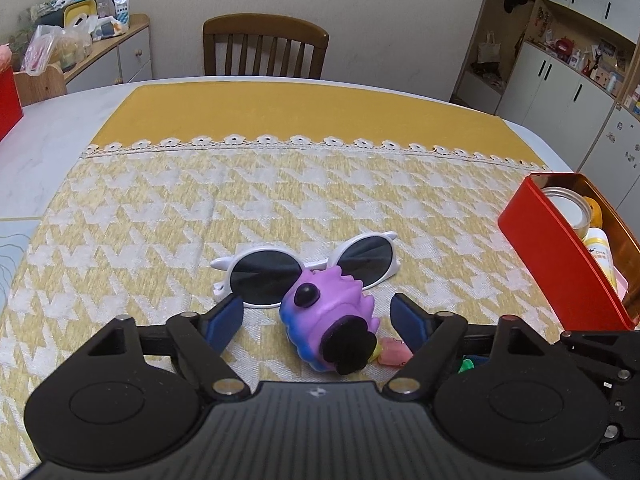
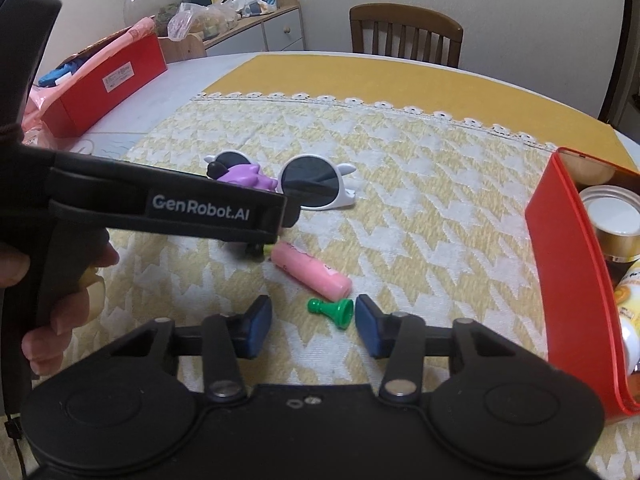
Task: Organize rigid objects
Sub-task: 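Grasp the purple toy with the left tool while the right tool grasps the green pawn, then carry the purple toy and green pawn over the red tin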
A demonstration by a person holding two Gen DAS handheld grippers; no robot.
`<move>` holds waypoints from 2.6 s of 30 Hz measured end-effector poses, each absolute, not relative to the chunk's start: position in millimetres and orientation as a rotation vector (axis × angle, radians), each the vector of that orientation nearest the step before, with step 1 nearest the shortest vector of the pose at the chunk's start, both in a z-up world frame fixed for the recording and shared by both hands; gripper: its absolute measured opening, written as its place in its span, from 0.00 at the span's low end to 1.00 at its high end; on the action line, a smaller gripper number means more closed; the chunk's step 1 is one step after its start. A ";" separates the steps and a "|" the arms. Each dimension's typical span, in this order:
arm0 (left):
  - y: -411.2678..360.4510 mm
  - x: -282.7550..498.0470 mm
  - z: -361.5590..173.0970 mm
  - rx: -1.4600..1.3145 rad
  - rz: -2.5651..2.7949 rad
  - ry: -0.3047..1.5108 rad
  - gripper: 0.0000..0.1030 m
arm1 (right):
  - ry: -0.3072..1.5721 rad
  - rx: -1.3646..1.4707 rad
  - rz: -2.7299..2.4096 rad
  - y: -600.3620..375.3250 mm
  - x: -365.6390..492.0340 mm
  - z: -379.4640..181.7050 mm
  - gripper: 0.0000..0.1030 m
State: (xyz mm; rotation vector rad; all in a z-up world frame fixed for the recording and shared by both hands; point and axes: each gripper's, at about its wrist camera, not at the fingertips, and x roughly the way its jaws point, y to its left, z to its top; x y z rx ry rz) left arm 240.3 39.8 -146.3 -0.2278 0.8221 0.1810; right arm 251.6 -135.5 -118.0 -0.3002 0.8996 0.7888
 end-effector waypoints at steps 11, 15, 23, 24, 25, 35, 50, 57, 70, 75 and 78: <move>41.1 243.0 -143.5 -0.228 0.150 0.840 0.51 | 0.882 -0.291 0.764 -141.9 252.5 -117.9 0.23; 39.0 240.7 -141.9 -0.217 0.151 0.845 0.51 | 0.879 -0.283 0.759 -146.5 249.7 -115.7 0.23; 33.9 229.2 -135.2 -0.205 0.159 0.847 0.51 | 0.857 -0.252 0.744 -161.2 245.0 -101.9 0.23; 33.4 227.7 -133.6 -0.207 0.161 0.848 0.51 | 0.854 -0.244 0.743 -163.4 244.4 -98.9 0.23; 33.1 225.7 -131.6 -0.213 0.163 0.850 0.51 | 0.850 -0.235 0.743 -165.7 243.8 -95.5 0.23; 16.7 207.4 -100.0 -0.201 0.159 0.825 0.51 | 0.816 -0.170 0.743 -195.0 237.3 -58.7 0.23; -41.4 214.9 -49.5 -0.188 0.083 0.781 0.51 | 0.752 -0.115 0.698 -262.0 257.3 -14.5 0.23; -78.9 233.2 -40.5 -0.170 0.040 0.770 0.51 | 0.740 -0.091 0.659 -303.3 274.2 -8.8 0.23; -153.0 269.9 -49.1 -0.123 -0.028 0.799 0.51 | 0.740 -0.091 0.614 -369.5 303.4 -12.2 0.23; -181.7 280.1 -57.6 -0.089 -0.067 0.821 0.51 | 0.744 -0.109 0.606 -385.8 322.2 -16.9 0.23; -196.1 291.5 -67.8 -0.074 -0.097 0.857 0.51 | 0.757 -0.131 0.628 -391.7 332.0 -23.1 0.23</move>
